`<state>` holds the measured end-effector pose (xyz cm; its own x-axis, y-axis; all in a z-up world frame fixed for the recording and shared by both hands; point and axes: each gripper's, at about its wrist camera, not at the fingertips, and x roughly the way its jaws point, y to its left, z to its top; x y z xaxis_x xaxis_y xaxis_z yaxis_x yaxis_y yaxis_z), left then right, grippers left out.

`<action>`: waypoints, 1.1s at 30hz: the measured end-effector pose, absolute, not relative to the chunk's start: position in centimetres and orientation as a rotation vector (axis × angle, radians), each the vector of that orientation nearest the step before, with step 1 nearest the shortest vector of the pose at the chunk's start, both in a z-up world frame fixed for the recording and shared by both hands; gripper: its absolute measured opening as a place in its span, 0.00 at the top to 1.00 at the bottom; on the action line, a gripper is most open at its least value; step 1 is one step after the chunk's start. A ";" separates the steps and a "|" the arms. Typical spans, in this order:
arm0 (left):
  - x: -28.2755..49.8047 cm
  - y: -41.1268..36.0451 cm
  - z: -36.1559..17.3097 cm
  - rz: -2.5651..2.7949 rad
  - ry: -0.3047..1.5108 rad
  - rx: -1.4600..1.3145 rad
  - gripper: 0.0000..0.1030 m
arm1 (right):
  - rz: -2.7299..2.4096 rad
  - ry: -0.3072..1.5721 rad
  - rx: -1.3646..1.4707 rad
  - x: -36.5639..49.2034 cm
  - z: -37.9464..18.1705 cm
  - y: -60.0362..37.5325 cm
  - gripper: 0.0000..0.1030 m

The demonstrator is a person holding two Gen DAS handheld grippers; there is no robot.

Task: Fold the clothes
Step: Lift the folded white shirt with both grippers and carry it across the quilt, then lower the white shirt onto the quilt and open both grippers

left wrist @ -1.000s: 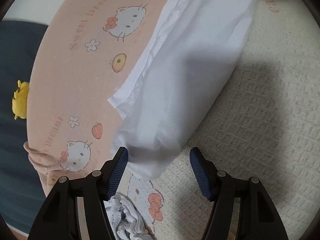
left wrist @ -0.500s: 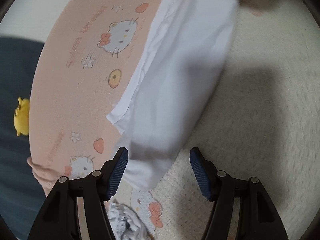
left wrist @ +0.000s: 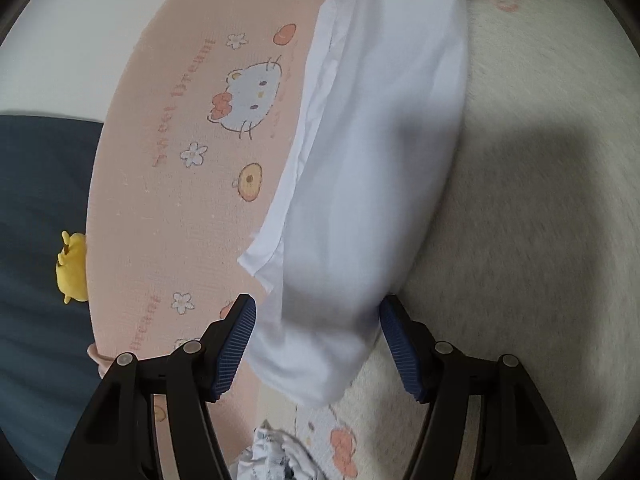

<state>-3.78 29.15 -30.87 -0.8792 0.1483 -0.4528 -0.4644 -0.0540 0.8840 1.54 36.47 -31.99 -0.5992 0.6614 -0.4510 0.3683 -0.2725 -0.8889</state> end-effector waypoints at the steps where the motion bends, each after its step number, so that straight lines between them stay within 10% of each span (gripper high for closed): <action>1: -4.0 29.5 -30.9 1.989 1.817 -0.331 0.40 | 1.968 -1.761 -1.264 1.2 -32.0 36.2 0.34; 14: -4.4 28.3 -31.8 1.929 1.911 -0.199 0.41 | 2.084 -1.575 -1.298 0.3 -31.2 38.3 0.35; 24: -4.9 28.5 -32.0 2.011 1.711 -0.415 0.76 | 2.202 -1.338 -1.335 1.1 -31.8 38.6 0.77; 33: -5.4 28.5 -31.2 2.103 1.592 -0.539 0.75 | 2.209 -1.303 -1.359 0.9 -32.0 38.9 0.78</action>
<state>-5.40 28.49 -31.24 -0.8246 0.1141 -0.5541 -0.5643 -0.2362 0.7911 0.91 38.86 -31.97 -0.5394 0.5943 -0.5965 0.2345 -0.5744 -0.7843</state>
